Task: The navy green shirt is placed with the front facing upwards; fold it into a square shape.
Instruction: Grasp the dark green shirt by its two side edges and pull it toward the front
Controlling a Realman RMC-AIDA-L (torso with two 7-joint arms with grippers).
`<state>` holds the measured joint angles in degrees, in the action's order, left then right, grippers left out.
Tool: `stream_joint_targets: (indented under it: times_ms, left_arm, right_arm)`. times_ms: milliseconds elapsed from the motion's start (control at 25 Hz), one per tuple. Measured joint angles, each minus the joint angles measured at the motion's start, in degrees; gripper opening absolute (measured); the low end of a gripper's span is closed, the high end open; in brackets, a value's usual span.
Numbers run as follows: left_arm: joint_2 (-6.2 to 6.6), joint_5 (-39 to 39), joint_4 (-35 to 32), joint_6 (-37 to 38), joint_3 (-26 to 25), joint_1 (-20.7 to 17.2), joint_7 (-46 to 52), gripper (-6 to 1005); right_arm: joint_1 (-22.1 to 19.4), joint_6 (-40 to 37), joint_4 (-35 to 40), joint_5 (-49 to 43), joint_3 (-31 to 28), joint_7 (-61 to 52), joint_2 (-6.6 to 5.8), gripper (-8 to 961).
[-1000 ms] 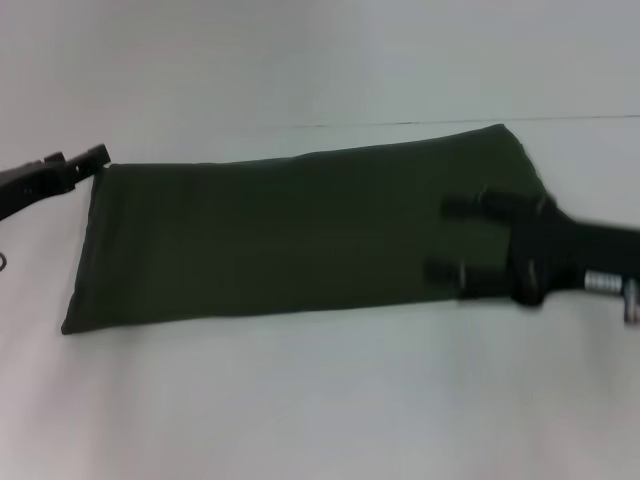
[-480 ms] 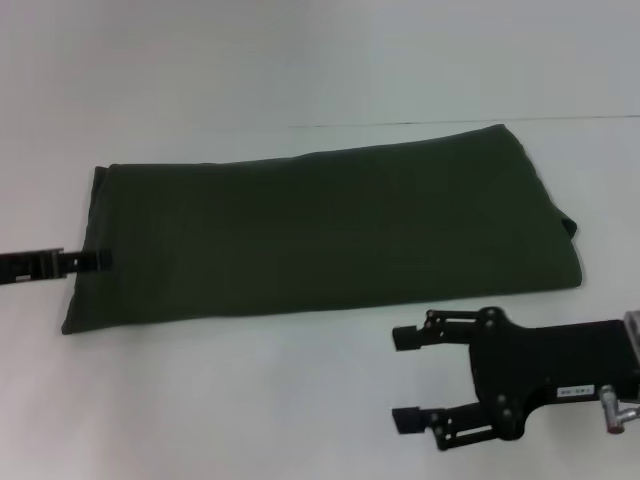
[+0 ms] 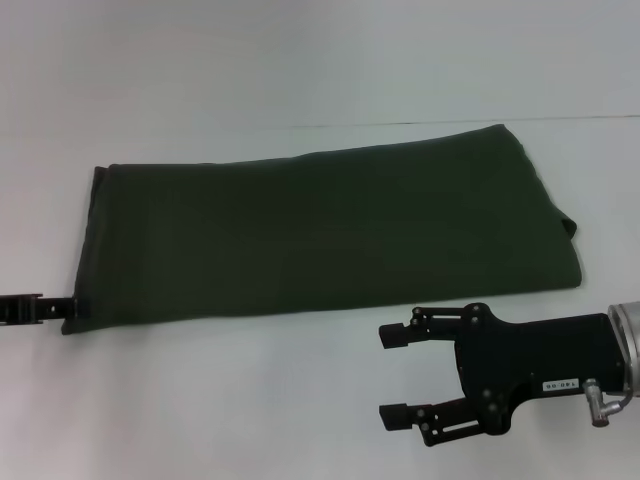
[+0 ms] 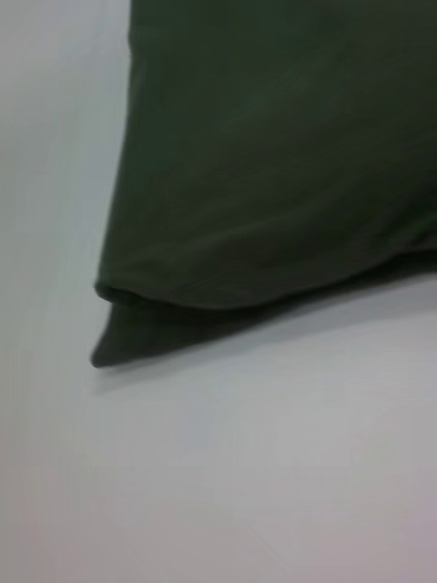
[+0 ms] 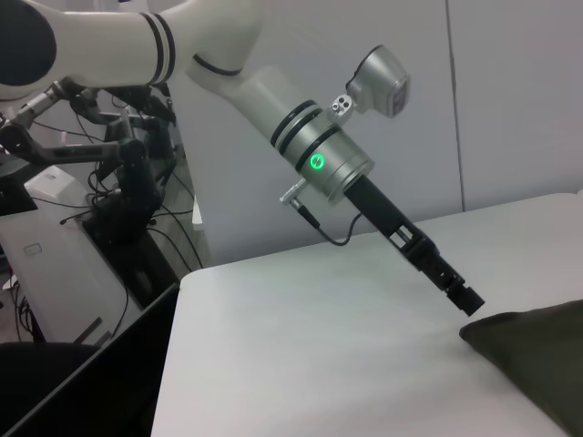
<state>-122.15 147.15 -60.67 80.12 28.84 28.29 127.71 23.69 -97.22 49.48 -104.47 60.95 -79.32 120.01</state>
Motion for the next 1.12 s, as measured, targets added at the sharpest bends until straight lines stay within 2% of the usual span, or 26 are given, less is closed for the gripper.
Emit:
stream_joint_targets:
  times_ms: [560,960,1120]
  left_arm:
    - [-0.37,0.0,2.7,-1.3,0.0,-0.3,-6.4,704]
    - [-0.31,0.0,5.0,-4.2,0.0,0.1,-6.7,703]
    - [-0.29,-0.2,5.0,-4.4,0.0,0.2,-6.3,653]
  right_arm:
    - [1.0,2.4,-0.4,-0.3,0.6,-0.9,0.05,871]
    - [1.3,3.3,-0.4,-0.3,1.3,-1.8,0.05,870]
    - [1.3,3.8,-0.4,-0.3,1.4,-2.2,0.02,871]
